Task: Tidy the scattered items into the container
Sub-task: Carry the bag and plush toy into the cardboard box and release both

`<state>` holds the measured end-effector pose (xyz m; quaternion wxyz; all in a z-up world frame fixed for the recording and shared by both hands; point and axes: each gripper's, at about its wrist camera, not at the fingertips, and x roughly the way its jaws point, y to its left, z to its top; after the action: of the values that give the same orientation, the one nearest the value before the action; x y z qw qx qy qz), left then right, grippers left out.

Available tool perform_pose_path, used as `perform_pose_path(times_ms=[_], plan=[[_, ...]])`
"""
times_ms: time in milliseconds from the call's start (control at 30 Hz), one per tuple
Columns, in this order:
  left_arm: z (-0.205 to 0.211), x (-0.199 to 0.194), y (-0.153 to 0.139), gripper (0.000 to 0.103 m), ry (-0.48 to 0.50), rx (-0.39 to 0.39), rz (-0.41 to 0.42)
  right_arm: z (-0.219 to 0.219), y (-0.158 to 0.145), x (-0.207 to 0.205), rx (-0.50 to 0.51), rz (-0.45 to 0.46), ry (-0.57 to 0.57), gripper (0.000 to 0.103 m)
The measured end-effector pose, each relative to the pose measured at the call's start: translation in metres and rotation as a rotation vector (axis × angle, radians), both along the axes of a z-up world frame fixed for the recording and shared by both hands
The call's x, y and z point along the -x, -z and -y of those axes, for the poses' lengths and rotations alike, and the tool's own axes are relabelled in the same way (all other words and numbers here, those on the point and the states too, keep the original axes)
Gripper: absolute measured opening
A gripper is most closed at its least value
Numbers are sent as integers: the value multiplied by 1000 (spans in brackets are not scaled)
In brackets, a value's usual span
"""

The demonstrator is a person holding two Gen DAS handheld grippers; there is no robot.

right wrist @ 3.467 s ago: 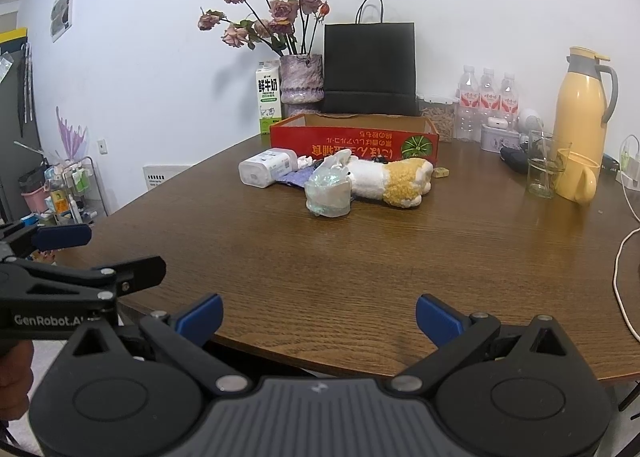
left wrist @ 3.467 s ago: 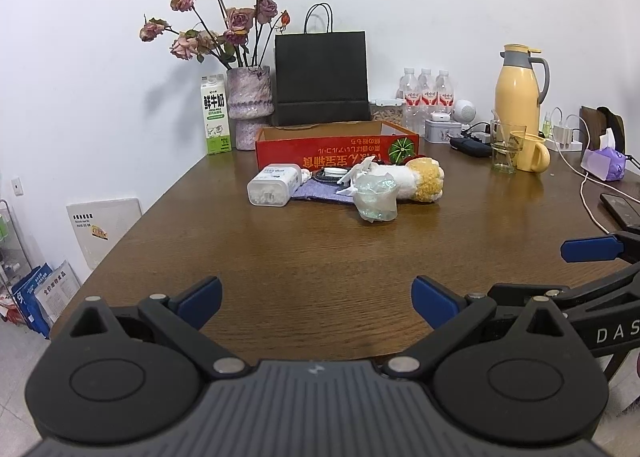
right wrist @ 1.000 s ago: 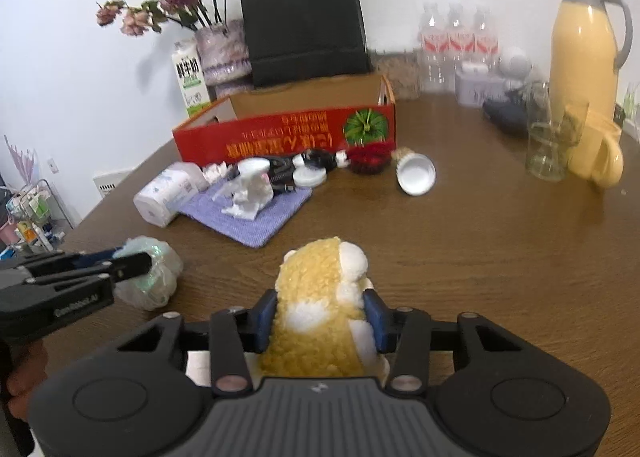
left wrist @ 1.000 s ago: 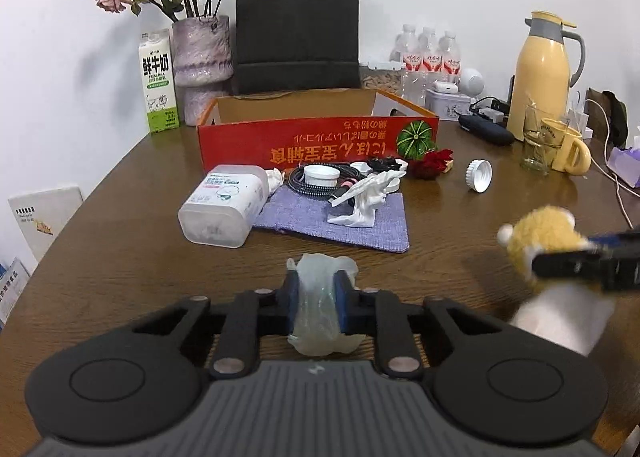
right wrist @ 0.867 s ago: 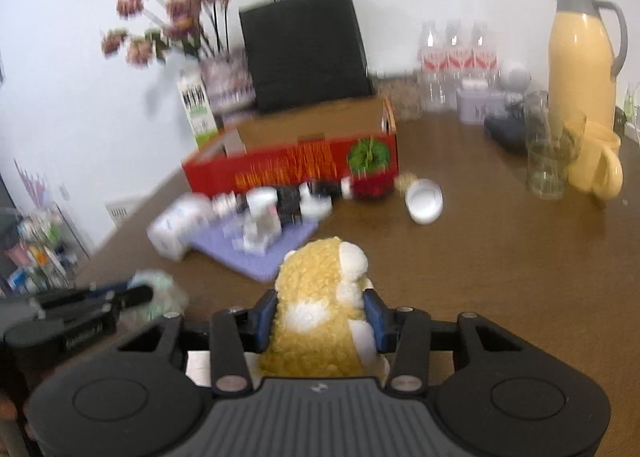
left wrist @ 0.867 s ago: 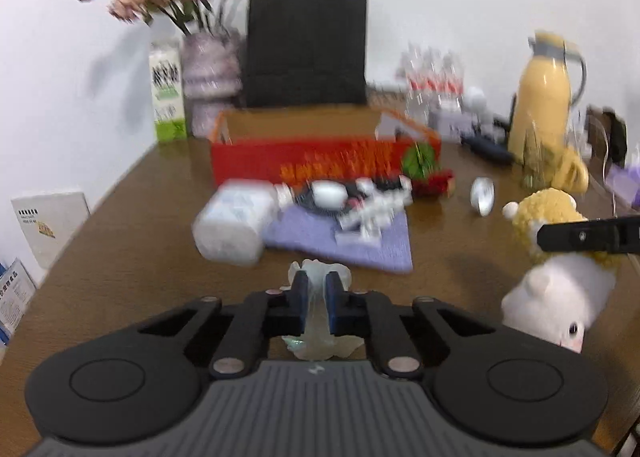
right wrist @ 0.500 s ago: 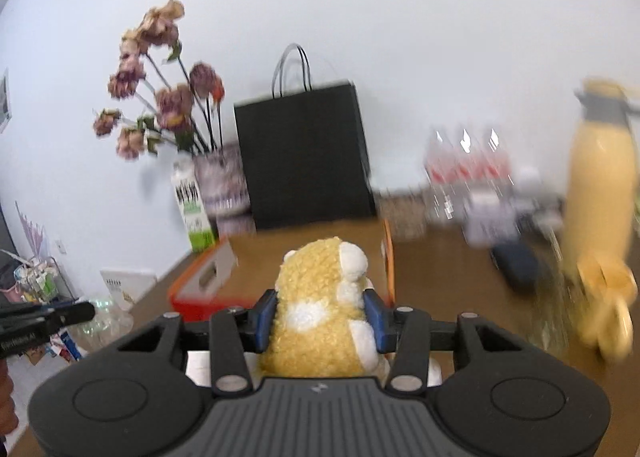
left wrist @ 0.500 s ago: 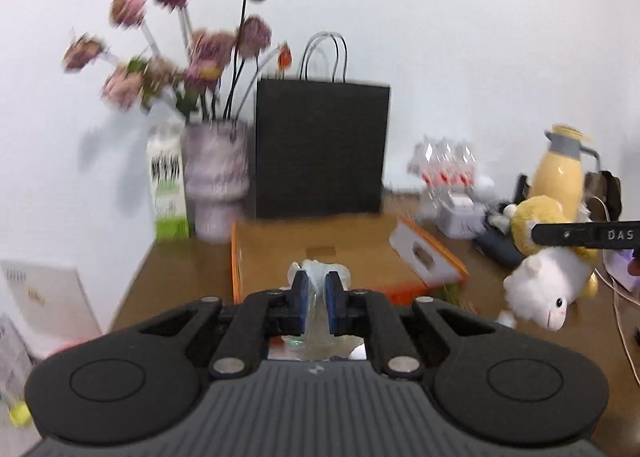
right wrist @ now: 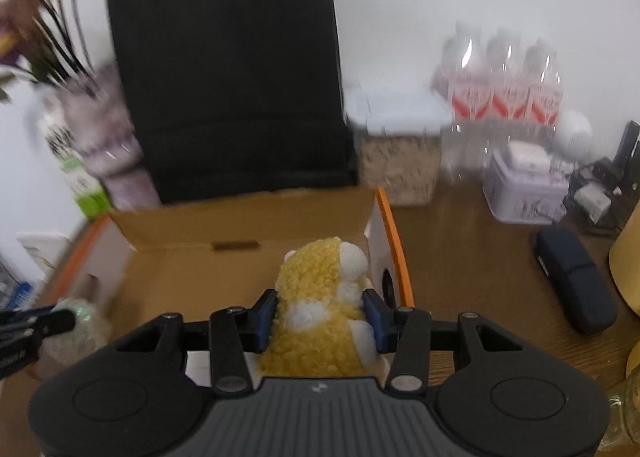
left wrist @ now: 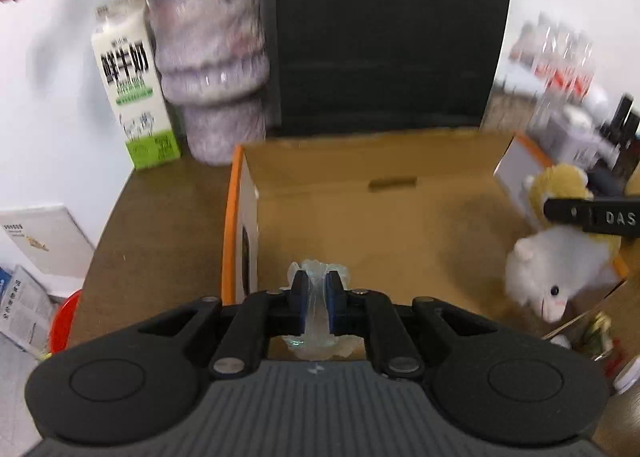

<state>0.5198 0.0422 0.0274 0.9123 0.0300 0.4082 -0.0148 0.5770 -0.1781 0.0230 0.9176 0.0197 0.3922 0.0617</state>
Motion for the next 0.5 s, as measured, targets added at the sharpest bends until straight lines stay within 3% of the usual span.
perform_pose_path(times_ms=[267,367,433,500], plan=[[-7,14,14,12,-2,-89,-59,-8,37,0,158,-79,8,48],[-9,20,9,15,10,-81,-88,-12,31,8,206,-66,-24,54],[-11,26,1,24,2,-68,-91,-15,20,15,227,-53,-32,59],[-15,34,-13,28,-7,-45,-83,-15,4,24,225,-38,-29,70]])
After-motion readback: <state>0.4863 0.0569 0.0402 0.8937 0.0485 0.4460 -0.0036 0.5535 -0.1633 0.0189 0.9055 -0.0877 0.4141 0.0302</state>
